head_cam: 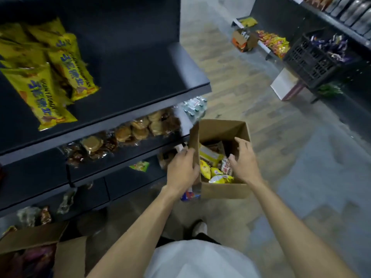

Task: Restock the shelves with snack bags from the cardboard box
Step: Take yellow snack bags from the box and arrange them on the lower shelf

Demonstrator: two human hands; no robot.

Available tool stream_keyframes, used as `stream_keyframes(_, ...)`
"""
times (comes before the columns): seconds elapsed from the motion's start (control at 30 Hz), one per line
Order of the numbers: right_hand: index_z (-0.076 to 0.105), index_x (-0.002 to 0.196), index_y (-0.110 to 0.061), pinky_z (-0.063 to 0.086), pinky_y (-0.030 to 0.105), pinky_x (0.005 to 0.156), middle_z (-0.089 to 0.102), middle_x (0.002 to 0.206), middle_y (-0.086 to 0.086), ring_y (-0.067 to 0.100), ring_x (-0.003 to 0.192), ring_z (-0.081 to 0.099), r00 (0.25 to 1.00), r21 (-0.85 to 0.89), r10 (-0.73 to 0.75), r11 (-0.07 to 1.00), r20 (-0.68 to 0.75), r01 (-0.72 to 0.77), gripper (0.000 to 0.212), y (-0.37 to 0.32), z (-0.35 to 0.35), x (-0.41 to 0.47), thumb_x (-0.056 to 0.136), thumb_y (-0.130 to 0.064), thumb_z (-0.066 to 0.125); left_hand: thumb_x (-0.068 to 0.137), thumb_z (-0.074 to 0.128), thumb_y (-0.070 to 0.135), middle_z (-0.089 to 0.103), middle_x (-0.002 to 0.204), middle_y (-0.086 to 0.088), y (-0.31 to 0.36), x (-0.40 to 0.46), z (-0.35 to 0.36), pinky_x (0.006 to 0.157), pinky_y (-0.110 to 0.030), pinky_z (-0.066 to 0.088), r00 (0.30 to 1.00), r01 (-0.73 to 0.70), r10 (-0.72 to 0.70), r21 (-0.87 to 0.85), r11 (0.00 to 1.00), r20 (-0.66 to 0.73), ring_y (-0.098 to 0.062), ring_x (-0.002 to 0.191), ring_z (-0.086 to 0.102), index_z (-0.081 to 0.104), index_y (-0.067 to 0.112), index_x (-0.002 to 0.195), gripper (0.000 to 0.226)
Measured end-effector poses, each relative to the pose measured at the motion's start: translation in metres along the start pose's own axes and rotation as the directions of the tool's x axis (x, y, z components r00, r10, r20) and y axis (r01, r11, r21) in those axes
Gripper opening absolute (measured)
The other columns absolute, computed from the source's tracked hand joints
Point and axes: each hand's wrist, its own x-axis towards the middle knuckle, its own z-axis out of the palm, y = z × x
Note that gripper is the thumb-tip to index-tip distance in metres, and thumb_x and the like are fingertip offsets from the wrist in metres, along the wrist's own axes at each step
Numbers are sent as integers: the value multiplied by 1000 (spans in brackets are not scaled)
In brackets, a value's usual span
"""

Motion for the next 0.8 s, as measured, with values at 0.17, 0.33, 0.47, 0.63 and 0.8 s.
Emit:
stream_keyframes(0.17,46,139,-10,45,44,100,47,135,10,27,118,53,997,10,-8,1000,73,7,56,42,-8,10,85,-14,62,87,54,26,59,103,-3,42,13,44,65,-34,48,999,19,-19,0,1000,50,-24,92,59,53,18,119,34)
stream_keyframes(0.33,46,138,-6,43,42,104,48,134,11,27,119,53,990,92,42,994,131,-55,54,63,-5,18,86,-8,60,88,53,21,59,104,-3,57,23,57,64,-35,46,995,31,-31,-6,999,94,-23,92,58,53,16,118,31)
stream_keyframes(0.47,50,133,-8,37,32,103,55,129,11,25,119,51,967,55,124,989,222,-139,50,75,2,24,85,-11,62,87,52,24,58,101,0,59,28,74,59,-30,36,978,26,-26,1,1000,208,-23,89,58,55,20,112,26)
stream_keyframes(0.63,53,128,-18,39,22,91,59,117,5,20,109,56,913,40,243,962,326,-271,45,72,10,32,85,-17,65,88,52,26,59,98,2,57,41,107,62,-34,47,944,-9,21,-39,999,330,-21,88,59,61,20,105,21)
stream_keyframes(0.8,54,126,-24,50,28,87,65,112,-2,10,91,64,829,108,365,888,423,-446,40,75,32,30,87,-22,65,91,48,29,61,102,-2,46,54,146,69,-39,51,902,-94,103,-43,995,420,-25,93,60,58,18,103,20)
